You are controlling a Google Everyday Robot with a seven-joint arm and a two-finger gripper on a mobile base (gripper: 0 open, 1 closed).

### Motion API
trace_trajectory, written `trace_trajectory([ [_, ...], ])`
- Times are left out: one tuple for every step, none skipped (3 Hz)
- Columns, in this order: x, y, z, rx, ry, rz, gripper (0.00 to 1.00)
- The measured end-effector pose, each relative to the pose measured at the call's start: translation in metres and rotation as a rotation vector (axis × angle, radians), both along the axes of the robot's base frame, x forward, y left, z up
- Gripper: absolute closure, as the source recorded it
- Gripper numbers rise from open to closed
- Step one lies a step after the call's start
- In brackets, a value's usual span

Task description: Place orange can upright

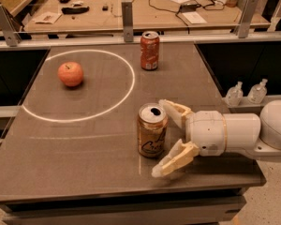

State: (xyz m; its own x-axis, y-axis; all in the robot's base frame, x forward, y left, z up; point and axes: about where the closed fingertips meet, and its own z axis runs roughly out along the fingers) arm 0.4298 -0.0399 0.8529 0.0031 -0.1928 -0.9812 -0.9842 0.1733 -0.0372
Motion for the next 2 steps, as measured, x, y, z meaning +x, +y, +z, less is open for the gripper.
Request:
trace_trajectory([
  [0.004, -0.024, 0.011, -0.016, -0.007, -0.011, 0.00],
  [0.008, -0.043, 0.025, -0.019, 0.005, 0.002, 0.00],
])
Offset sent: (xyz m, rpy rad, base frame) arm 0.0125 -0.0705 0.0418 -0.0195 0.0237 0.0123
